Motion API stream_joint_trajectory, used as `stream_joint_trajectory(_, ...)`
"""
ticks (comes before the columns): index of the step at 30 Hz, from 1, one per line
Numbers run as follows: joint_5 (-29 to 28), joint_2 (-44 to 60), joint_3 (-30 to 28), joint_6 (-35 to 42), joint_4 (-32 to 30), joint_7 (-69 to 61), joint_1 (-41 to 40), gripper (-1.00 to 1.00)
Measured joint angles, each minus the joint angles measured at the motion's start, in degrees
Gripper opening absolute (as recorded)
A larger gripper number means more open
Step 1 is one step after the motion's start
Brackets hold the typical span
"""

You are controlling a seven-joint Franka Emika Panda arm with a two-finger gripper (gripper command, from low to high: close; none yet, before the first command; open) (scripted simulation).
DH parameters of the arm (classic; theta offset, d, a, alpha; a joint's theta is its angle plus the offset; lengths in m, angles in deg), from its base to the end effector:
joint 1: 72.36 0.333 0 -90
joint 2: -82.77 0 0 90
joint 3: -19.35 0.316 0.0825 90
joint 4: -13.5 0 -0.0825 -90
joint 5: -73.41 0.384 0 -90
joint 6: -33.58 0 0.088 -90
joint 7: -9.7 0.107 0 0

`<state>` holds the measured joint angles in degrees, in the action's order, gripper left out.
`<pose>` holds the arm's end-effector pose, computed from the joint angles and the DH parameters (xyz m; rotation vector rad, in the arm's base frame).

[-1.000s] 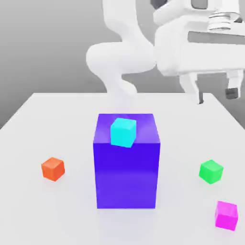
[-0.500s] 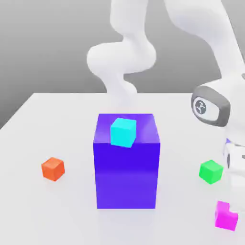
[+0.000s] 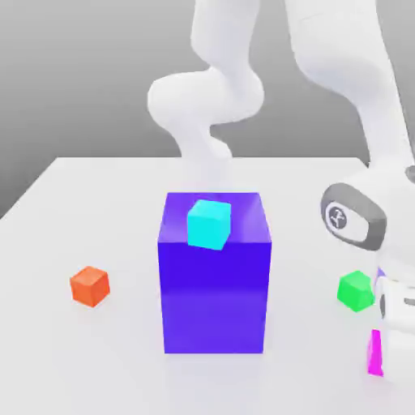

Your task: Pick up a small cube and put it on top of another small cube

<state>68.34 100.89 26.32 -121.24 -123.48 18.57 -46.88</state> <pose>0.4197 0.2734 0.1879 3.0492 0.7555 -0.0018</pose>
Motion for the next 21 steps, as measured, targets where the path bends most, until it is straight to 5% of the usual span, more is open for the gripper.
stream_joint_trajectory(11,7.85,-23.08,7.15,1.71,-21.05,-1.26,9.97,-1.00)
stream_joint_trajectory(17,2.15,-14.54,6.08,-8.06,-22.51,3.21,10.40,-1.00)
stream_joint_trajectory(18,0.44,-12.59,5.24,-9.86,-22.41,4.45,10.87,1.00)
stream_joint_trajectory(21,0.44,-12.59,5.24,-9.86,-22.41,4.45,10.87,1.00)
